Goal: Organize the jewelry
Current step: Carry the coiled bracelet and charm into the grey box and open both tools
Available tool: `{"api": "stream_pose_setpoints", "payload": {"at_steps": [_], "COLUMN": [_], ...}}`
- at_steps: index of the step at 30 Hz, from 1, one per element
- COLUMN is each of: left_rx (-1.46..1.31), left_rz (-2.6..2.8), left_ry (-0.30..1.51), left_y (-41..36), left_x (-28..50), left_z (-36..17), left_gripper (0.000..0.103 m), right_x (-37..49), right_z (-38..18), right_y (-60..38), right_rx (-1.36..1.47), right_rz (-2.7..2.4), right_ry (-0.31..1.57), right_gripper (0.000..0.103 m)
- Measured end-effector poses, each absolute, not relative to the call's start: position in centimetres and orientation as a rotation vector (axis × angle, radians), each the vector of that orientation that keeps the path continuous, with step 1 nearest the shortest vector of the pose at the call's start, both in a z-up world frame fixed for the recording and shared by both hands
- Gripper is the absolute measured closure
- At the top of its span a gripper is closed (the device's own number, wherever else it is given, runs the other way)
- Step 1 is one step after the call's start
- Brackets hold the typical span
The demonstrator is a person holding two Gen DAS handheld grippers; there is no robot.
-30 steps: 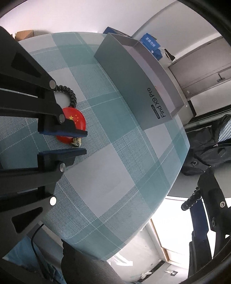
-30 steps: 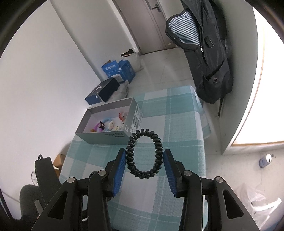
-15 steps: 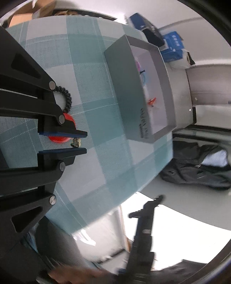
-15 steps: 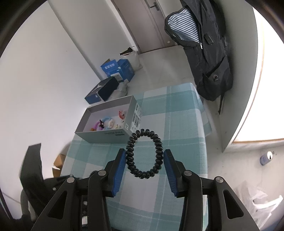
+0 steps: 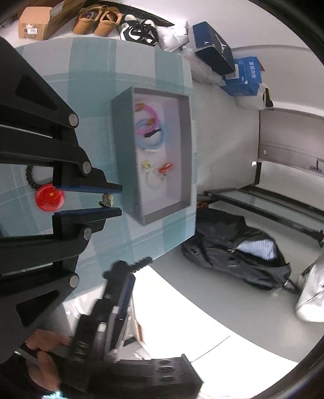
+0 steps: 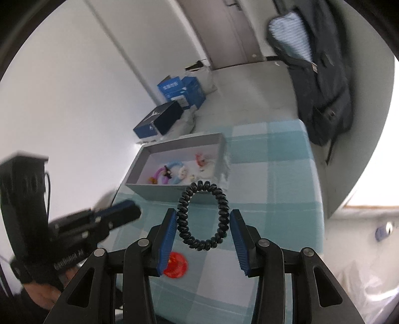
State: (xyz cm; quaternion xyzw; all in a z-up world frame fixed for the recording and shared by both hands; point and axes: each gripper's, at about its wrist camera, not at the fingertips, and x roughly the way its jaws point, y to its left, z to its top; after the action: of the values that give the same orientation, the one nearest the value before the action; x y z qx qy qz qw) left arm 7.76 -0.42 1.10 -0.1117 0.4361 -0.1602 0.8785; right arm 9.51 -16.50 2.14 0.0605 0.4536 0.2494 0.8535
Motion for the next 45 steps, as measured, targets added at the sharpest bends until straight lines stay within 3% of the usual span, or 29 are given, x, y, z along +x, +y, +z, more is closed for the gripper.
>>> {"api": "stream_pose_setpoints", "payload": {"at_steps": [12, 27, 45], "left_rx": [-0.263, -0.288, -0.438], "left_rz": [-0.315, -0.33, -0.46], "left_ry": [0.862, 0.964, 1.055], "left_y": [2.4, 3.8, 4.2], "left_x": [12.2, 17.1, 19.4], "left_z": [3.2, 0.2, -2.3], "left_gripper": [0.096, 0.096, 0.096], "right_x": [14.6, 20.5, 21.1], "right_z": [4.2, 2.0, 0.4], "right_y": [-12.2, -10.5, -8.9], "right_rx": [0.089, 0.084, 0.012], "right_rz": [0.603, 0.64, 0.659], "right_ry": [0.976, 1.039, 1.079], "right_gripper": [0.06, 0.06, 0.057]}}
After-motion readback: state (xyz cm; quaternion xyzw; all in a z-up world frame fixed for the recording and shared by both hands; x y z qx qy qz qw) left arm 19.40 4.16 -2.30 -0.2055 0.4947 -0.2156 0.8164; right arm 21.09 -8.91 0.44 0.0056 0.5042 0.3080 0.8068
